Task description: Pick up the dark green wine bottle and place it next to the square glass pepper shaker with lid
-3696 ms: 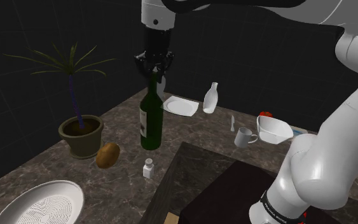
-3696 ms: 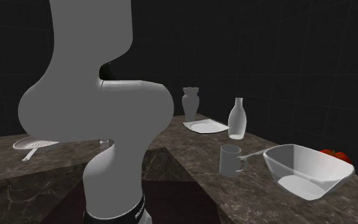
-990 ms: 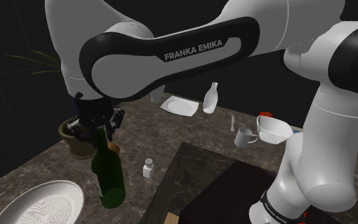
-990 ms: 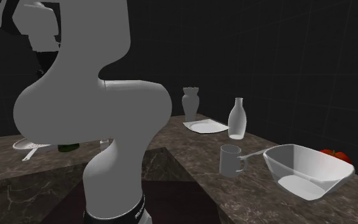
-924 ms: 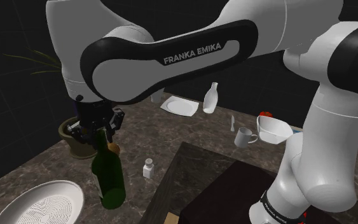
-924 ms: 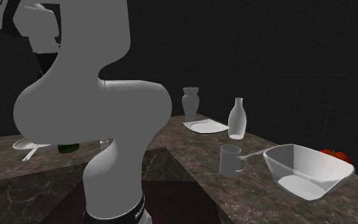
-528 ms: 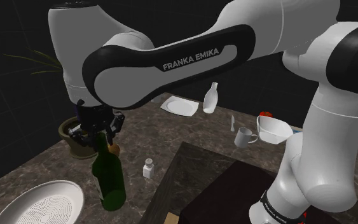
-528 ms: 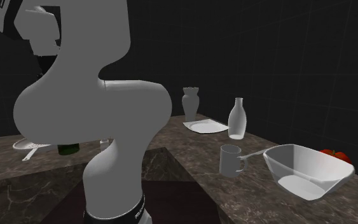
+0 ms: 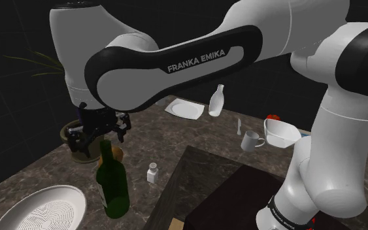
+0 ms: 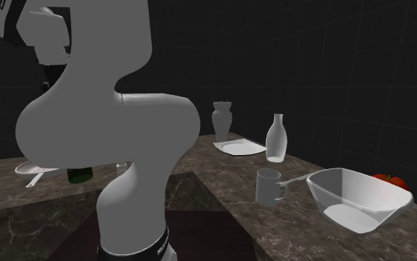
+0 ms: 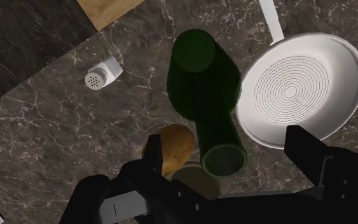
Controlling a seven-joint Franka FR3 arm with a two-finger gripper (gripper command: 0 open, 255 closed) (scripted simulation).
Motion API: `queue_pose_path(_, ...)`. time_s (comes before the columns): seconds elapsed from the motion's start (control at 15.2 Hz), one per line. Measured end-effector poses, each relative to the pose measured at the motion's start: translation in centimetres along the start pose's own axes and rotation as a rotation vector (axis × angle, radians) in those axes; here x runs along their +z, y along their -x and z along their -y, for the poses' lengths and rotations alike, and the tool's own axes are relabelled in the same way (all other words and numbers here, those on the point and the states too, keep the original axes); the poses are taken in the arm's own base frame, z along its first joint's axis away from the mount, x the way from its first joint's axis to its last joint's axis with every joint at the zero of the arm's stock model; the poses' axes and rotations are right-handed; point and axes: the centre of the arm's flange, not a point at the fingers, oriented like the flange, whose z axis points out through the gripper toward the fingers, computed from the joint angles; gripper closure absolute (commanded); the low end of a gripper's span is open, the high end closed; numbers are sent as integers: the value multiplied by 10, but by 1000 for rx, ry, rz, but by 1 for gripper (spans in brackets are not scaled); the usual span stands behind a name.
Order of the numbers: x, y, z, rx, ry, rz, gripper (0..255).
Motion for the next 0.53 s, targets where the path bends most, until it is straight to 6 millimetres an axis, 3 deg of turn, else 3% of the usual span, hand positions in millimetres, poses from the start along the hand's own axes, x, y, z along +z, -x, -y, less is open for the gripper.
queue_pose_path(0.26, -39, -2, 2, 0, -1, -1, 0)
queue_pose_path(0.53, -50, 0, 0, 0, 0, 0, 0)
